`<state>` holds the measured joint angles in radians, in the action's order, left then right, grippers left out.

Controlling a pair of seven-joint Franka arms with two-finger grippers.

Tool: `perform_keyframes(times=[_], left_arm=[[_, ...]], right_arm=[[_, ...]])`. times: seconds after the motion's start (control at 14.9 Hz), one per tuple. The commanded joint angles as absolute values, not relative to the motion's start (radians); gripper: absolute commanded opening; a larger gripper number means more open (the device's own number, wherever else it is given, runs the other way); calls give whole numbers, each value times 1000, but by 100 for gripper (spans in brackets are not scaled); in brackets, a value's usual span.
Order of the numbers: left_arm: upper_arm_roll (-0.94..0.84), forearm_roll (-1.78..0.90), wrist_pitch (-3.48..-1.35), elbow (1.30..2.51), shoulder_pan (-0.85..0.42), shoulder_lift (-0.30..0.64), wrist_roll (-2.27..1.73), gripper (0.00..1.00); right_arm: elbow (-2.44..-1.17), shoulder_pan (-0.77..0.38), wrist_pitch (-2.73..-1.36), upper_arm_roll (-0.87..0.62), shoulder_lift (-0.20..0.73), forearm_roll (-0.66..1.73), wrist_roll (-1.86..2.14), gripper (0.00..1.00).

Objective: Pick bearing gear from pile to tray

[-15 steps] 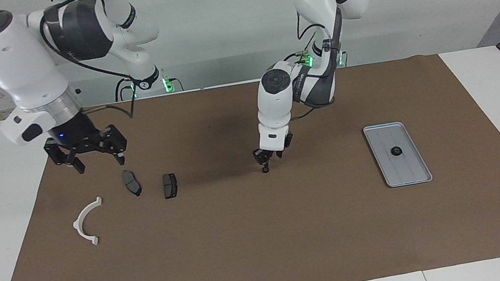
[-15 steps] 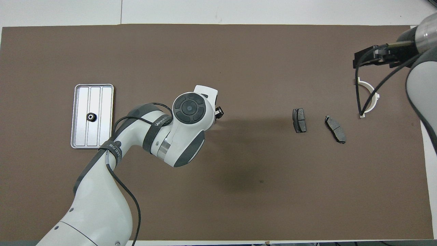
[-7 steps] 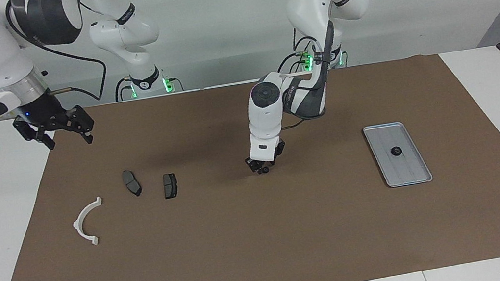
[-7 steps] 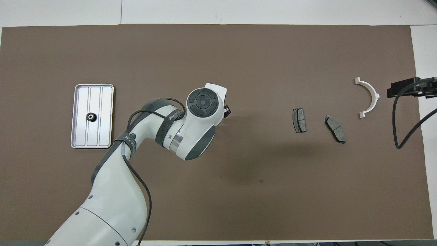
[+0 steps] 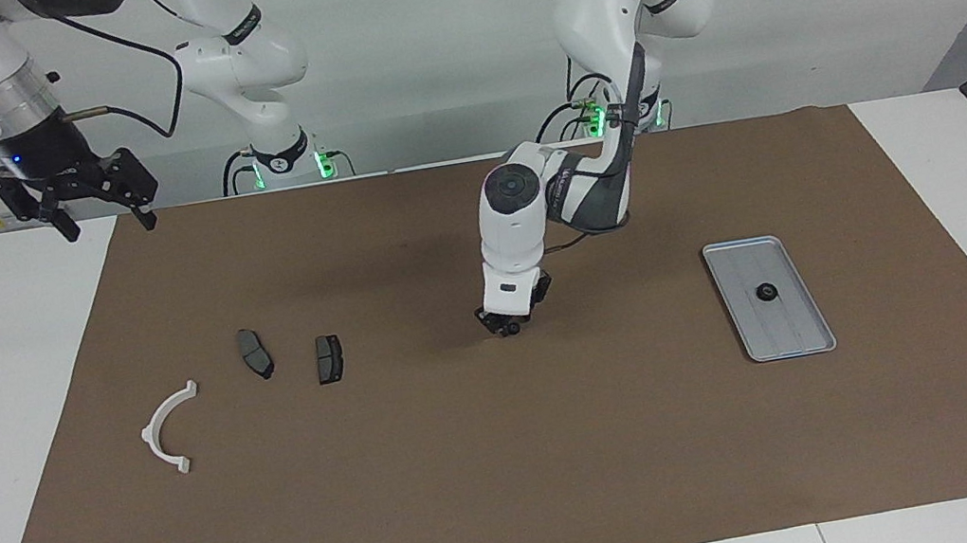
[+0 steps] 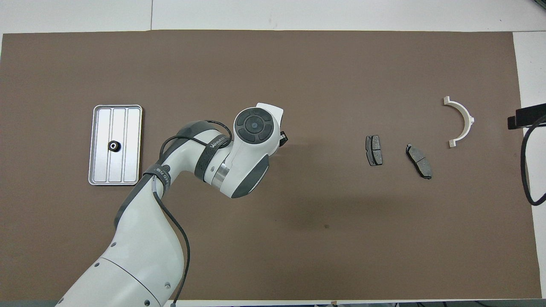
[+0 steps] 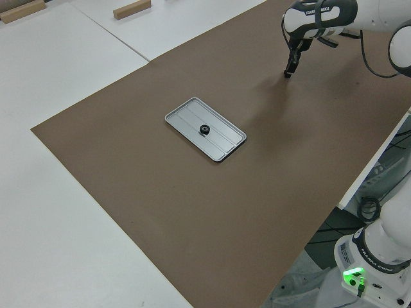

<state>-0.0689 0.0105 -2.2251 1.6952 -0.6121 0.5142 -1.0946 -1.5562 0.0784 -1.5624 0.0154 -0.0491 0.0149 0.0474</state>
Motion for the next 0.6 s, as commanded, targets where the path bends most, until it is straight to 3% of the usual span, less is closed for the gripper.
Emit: perform_keyframes(times=[0.0, 0.13, 0.2, 0.27, 0.34, 0.54], left_arm=[[-48, 17, -2206, 1672, -635, 528, -1111, 36], [-48, 17, -2209, 1674, -635, 529, -1112, 35], [-48, 17, -2210, 1674, -635, 528, -1112, 30], [-48, 18, -2214, 1675, -635, 529, -1112, 23], [-48, 18, -2214, 1677, -637, 529, -1115, 1], [-46, 26, -2175, 1674, -635, 525, -1120, 0]], right_arm=[[-1543, 104, -1513, -11, -46, 6, 57, 100], [-1543, 106, -1496, -26, -49, 8, 54, 100], [-1543, 106, -1491, -26, -49, 8, 54, 100], [-1542, 106, -1485, -26, -49, 8, 54, 100], [-1542, 106, -1476, -26, -51, 9, 54, 100], [-1539, 95, -1474, -21, -48, 6, 52, 100]])
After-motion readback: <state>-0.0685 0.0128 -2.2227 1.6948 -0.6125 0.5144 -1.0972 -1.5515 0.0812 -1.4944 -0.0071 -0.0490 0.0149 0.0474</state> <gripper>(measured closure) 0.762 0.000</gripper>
